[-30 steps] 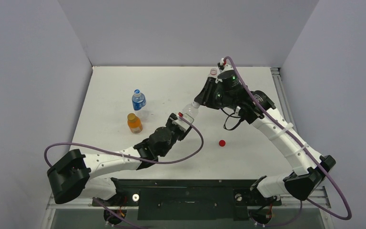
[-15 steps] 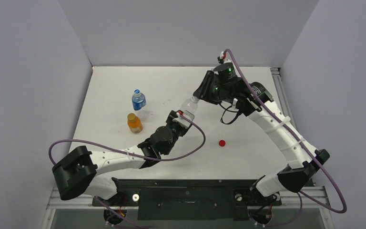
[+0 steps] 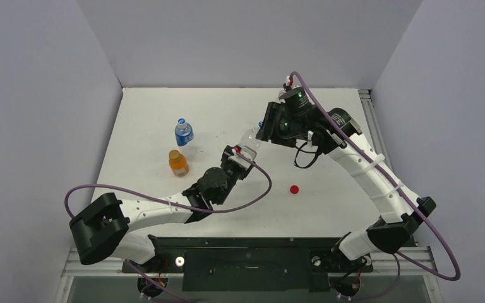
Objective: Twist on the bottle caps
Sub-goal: Screw the bottle cap onto the plastic bottle.
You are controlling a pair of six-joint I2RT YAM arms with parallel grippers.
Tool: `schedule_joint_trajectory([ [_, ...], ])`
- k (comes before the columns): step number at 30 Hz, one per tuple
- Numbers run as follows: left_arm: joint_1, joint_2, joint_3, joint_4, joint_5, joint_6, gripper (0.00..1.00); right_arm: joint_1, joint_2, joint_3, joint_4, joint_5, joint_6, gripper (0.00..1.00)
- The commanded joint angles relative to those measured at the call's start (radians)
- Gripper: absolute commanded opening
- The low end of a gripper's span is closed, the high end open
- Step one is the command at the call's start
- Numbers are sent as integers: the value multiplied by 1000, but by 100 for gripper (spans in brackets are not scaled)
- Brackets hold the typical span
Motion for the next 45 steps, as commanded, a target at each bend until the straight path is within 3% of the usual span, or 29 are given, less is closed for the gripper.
schedule_joint_trajectory([
  [1, 4, -3, 16, 125, -1, -39, 0, 6, 8, 37, -80, 7, -33, 49],
  [10, 7, -7, 5, 94, 38, -104, 0, 28, -57, 34, -15, 12, -71, 57],
  [15, 35, -57, 14, 3, 185, -177, 0, 120, -156, 10, 76, 136, -237, 59],
  [20, 76, -127, 22, -127, 418, -266, 0, 140, -257, -69, 185, 145, -384, 62],
  [29, 204, -260, 37, -269, 893, -454, 0, 127, -311, -133, 269, -71, -597, 62],
  [36, 262, -318, 28, -287, 1046, -537, 0, 64, -297, -127, 296, -301, -627, 61],
  [45, 277, -325, 19, -269, 1135, -578, 0, 56, -262, -115, 283, -363, -637, 59],
])
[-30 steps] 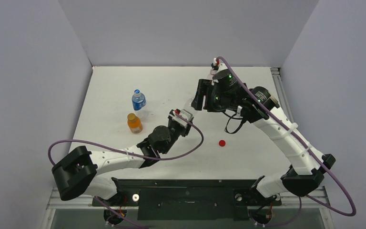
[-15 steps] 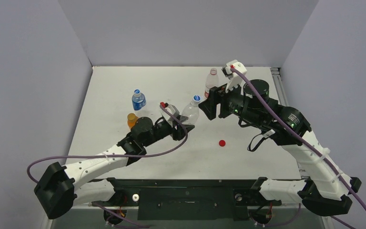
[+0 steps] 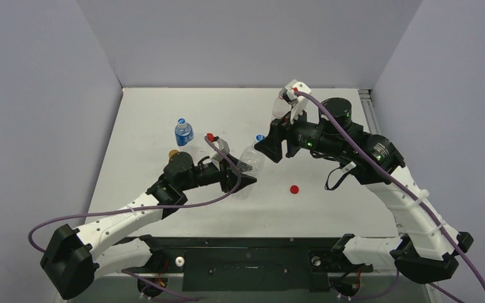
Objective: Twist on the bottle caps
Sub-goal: Screw the bottle cap onto the plastic bottle.
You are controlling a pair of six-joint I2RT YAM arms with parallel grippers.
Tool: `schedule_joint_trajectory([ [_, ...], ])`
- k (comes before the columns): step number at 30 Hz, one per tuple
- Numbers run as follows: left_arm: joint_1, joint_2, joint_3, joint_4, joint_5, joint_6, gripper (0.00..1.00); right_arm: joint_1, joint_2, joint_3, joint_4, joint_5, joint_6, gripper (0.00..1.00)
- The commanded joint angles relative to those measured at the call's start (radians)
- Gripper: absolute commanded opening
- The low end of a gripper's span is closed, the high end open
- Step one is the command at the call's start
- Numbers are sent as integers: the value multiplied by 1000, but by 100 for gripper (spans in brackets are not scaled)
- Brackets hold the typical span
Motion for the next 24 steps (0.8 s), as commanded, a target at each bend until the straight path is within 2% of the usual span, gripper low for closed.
schedule_joint_trajectory([
  [1, 8, -22, 18, 33, 76, -35, 0, -3, 24, 18, 39, -63, -25, 59],
  [9, 9, -15, 26, 25, 86, -36, 0, -3, 35, 27, 25, -35, -30, 55],
  [24, 9, -12, 25, 30, 89, -41, 0, -3, 39, 18, 13, -21, -25, 41],
])
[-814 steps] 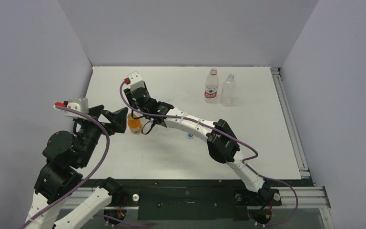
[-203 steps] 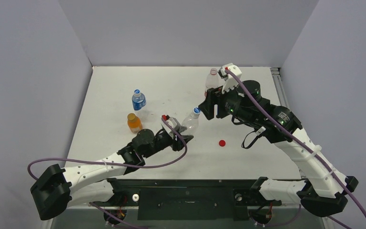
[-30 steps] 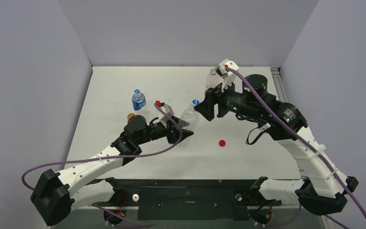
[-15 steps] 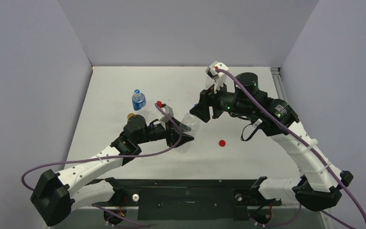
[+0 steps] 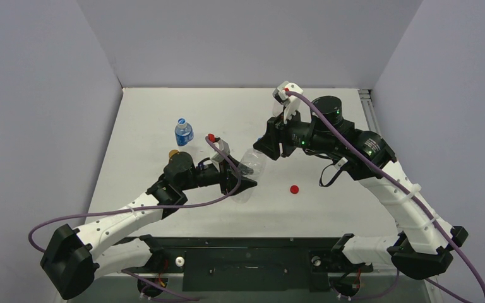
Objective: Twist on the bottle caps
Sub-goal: Screw the bottle cap onto the plastic bottle.
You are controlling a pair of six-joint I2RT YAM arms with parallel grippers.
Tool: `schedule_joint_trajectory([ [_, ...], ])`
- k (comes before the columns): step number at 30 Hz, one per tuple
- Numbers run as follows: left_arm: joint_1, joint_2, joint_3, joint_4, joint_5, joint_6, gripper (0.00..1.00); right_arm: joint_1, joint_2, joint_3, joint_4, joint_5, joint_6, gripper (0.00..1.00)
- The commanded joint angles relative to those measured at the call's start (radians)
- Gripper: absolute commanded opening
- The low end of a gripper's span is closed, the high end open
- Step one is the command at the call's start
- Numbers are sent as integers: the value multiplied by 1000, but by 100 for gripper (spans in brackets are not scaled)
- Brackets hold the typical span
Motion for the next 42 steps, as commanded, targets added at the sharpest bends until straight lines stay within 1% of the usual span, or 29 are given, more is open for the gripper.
schedule_joint_trajectory([
  [1, 8, -12, 23, 30, 20, -10, 0, -3, -4, 16, 19, 11, -13, 41],
  [10, 7, -14, 22, 38, 20, -19, 0, -3, -9, -5, 19, 23, -10, 32],
  [14, 7, -19, 20, 47, 18, -20, 0, -8, -8, -20, 28, 25, 4, 24],
  [15, 7, -23, 18, 51, 17, -21, 0, -14, -9, -32, 34, 17, 17, 21],
  [18, 7, -38, 8, 76, 4, -21, 0, -36, -16, -67, 78, -34, 69, 15],
  [20, 5, -49, -1, 103, -8, -27, 0, -53, -25, -102, 122, -78, 107, 13],
  [25, 6, -62, -5, 126, -29, -30, 0, -63, -37, -169, 207, -140, 176, 11],
  [30, 5, -67, -14, 144, -32, -27, 0, -73, -49, -207, 253, -197, 228, 10],
  [34, 5, -77, -19, 147, -40, -19, 0, -75, -41, -200, 233, -198, 227, 10],
  [38, 4, -91, -20, 131, -80, 14, 0, -73, -24, -189, 197, -191, 231, 9],
  [42, 4, -103, -26, 129, -184, 58, 0, -67, -10, -191, 171, -181, 242, 8],
])
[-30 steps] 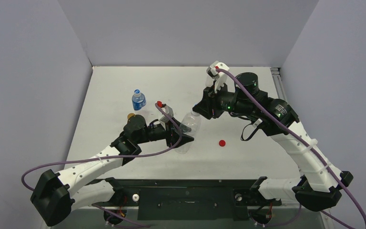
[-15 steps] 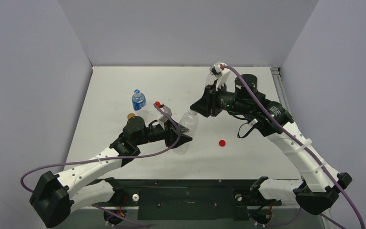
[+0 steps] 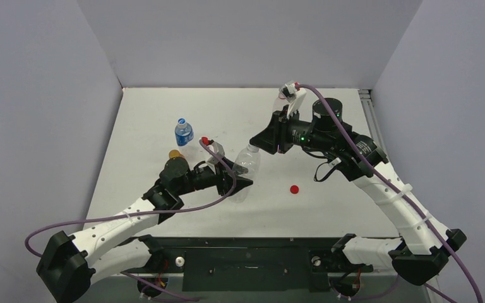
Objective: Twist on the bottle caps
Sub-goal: Screw the bottle cap onto the plastic bottle.
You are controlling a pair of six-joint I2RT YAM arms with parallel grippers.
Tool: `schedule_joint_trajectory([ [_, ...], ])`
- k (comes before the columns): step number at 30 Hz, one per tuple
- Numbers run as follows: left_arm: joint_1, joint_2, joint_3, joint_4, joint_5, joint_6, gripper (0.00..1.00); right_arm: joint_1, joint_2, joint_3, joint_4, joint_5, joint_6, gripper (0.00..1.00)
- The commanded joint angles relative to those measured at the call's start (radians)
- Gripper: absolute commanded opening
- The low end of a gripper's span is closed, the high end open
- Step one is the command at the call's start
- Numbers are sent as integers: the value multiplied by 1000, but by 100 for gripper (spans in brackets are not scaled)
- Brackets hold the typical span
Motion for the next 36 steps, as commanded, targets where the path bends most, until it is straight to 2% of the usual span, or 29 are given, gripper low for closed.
schedule_joint_trajectory([
  [1, -1, -45, 25, 129, -134, 68, 0, 14, 31, -8, -67, -27, 33, 7],
  [6, -9, -32, 35, 165, -292, 106, 0, 34, 40, -7, -83, 47, 67, 6],
  [11, -51, 1, 57, 179, -459, 208, 0, 70, 78, 13, -109, 124, 112, 4],
  [15, -109, 29, 78, 202, -683, 302, 0, 87, 106, 34, -139, 204, 158, 2],
  [23, -248, 127, 164, 244, -1022, 511, 0, 130, 165, 99, -229, 398, 262, 2],
  [27, -267, 165, 187, 286, -1122, 539, 0, 140, 184, 114, -245, 469, 335, 0],
  [36, -292, 272, 214, 395, -1249, 598, 0, 156, 249, 163, -266, 570, 471, 3],
])
